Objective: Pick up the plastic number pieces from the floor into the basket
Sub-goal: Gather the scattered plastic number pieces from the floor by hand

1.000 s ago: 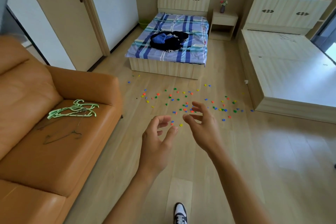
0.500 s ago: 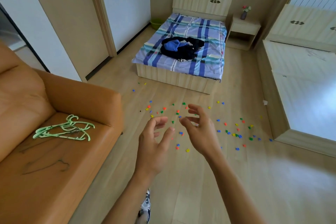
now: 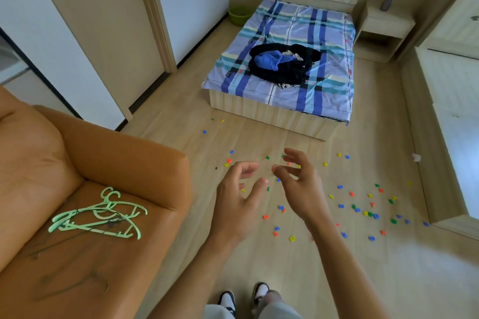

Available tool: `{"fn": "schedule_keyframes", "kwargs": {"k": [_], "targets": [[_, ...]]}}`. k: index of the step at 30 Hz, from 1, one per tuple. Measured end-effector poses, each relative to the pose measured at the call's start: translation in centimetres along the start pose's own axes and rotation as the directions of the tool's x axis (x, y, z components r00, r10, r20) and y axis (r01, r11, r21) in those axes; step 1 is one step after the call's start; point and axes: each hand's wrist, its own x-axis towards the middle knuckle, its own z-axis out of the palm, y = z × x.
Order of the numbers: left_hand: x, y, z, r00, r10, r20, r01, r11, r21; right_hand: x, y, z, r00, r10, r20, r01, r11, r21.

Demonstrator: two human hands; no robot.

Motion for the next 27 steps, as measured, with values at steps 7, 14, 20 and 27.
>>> {"fn": "schedule_keyframes", "kwargs": {"k": [7,14,20,27], "targets": [[11.3,-2.3,0.2,0.998,-0.048,-0.049,0.049,0.999,0.017,12.3,0.2,4.1,0.997,0.013,0.073,-0.012,1.000,-0.009],[22.9,-3.1,1.7,0.987,-0.096,-0.132,0.102,0.994,0.033,24.7,-0.3,6.8,0.987,0.008,0.161,-0.008,1.000,-0.006],[31.9,-4.4,1.5,0.964,-0.146,-0.223,0.155,0.988,0.022,34.1,-1.4,9.9,0.958,0.020,0.287,-0.005,0.999,-0.050],[39.3,-7.7,-0.2,0.931,-0.250,-0.265,0.253,0.967,-0.022,40.9,-1.5,15.8,0.919,0.071,0.389,-0.042,0.996,-0.081]]}}
